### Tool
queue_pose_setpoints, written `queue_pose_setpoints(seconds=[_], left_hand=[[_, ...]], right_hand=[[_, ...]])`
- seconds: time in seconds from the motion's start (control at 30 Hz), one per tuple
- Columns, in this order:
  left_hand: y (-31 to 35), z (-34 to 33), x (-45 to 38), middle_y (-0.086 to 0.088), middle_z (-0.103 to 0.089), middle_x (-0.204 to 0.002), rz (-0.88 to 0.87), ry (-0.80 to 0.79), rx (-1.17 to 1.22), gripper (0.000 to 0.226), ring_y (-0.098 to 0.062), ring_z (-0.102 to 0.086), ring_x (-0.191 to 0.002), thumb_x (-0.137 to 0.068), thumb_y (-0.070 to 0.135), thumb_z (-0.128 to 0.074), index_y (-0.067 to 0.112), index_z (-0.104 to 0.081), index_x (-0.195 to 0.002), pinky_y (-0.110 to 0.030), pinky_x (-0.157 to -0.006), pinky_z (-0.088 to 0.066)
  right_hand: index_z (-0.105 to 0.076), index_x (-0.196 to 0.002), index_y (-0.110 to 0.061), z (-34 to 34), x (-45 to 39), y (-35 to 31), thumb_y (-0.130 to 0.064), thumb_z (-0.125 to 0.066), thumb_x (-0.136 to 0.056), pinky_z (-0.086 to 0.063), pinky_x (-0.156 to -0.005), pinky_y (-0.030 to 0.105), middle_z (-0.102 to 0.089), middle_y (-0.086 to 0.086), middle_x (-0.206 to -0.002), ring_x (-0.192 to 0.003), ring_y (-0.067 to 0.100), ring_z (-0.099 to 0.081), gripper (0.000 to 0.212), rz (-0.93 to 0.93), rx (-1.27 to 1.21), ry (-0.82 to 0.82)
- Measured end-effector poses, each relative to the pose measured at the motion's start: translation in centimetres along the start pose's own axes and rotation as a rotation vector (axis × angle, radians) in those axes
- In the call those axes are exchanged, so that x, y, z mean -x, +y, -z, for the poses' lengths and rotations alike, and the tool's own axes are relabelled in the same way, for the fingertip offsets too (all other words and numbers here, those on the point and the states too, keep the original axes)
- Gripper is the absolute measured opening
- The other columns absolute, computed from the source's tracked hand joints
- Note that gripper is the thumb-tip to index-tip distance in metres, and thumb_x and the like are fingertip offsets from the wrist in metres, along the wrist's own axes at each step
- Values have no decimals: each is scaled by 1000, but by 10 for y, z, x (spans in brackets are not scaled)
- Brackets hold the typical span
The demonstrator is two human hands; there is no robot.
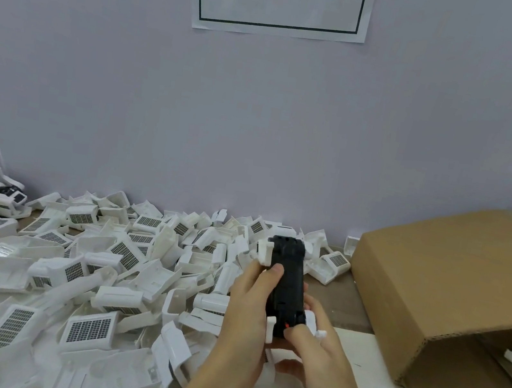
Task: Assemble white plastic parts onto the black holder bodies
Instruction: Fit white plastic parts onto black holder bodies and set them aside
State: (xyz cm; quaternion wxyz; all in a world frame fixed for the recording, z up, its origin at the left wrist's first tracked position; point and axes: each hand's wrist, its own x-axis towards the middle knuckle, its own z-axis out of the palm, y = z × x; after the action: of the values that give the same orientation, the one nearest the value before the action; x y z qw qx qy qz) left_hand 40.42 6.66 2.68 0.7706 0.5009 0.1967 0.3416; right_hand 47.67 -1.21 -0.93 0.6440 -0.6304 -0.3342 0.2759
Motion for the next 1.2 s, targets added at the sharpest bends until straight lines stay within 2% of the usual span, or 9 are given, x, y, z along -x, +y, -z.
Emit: queue_pose_setpoints(seconds=[0.13, 0.2, 0.33, 0.43, 0.57, 0.93, 1.03, 1.13, 1.2], left_hand=[[2, 1, 1, -16, -72, -109, 10, -4, 22, 21, -25, -68, -89, -94, 34, -59, 17, -69, -102, -36, -62, -54], [2, 0, 2, -15, -73, -106, 13, 6, 31, 20, -22, -68, -85, -94, 33, -58, 19, -70, -100, -32, -58, -53], [2, -1, 2, -19, -71, -106, 0, 25, 48, 18, -26, -67, -89, -95, 30, -58, 19, -72, -97, -34, -63, -54], [1, -2, 1, -18, -71, -107, -9, 36, 58, 19, -27, -68, -92, -96, 30, -57, 18, -72, -99, -34, -61, -55], [0, -2, 0, -15, -74, -103, -9, 49, 57, 19, -29, -69, -94, -96, 29, -57, 20, -73, -99, -34, -61, -55], [1, -2, 1, -10, -73, -98, 2, 56, 58, 17, -26, -66, -94, -95, 30, -58, 23, -73, -91, -34, -66, -51], [1, -2, 1, -9, -73, -96, 3, 48, 50, 17, -25, -66, -92, -95, 31, -58, 24, -72, -90, -34, -64, -51], [2, -1, 2, -6, -73, -94, 9, 43, 42, 13, -23, -67, -88, -90, 37, -64, 26, -72, -89, -31, -59, -52], [3, -1, 3, -6, -73, -94, 11, 37, 40, 14, -22, -67, -86, -86, 40, -66, 27, -72, -89, -29, -57, -52]], right_hand=[[-52, -124, -50, -1, -1, 2, -10, -50, -100, -57, -79, 34, -74, -12, -104, -99, 12, -72, 47, 14, 28, -6], [-53, -123, -50, -1, -1, 2, -10, -51, -100, -56, -75, 34, -74, -12, -103, -100, 16, -72, 47, 10, 4, -15], [-58, -120, -51, 0, -3, 3, -27, -60, -85, -51, -75, 32, -74, -8, -107, -102, 20, -71, 42, 7, -70, -12], [-56, -123, -51, 0, -5, 6, -24, -59, -96, -54, -71, 33, -74, -7, -106, -98, 20, -72, 38, 1, -79, -23], [-59, -113, -59, 1, -8, 8, -35, -58, -75, -53, -63, 30, -74, -7, -103, -93, 21, -73, 45, -13, -95, -19], [-51, -127, -47, 2, -8, 9, -28, -53, -69, -49, -60, 27, -74, -8, -95, -91, 26, -71, 61, 8, -59, -73], [-51, -128, -47, 2, -7, 9, -28, -54, -72, -49, -61, 28, -74, -9, -95, -90, 25, -72, 60, 7, -41, -61], [-48, -126, -52, 1, -8, 11, -19, -57, -92, -50, -61, 28, -74, -14, -92, -89, 21, -72, 48, 23, -7, -40], [-47, -124, -56, 1, -7, 12, -12, -53, -98, -50, -61, 28, -73, -16, -92, -88, 21, -72, 51, 24, 18, -31]])
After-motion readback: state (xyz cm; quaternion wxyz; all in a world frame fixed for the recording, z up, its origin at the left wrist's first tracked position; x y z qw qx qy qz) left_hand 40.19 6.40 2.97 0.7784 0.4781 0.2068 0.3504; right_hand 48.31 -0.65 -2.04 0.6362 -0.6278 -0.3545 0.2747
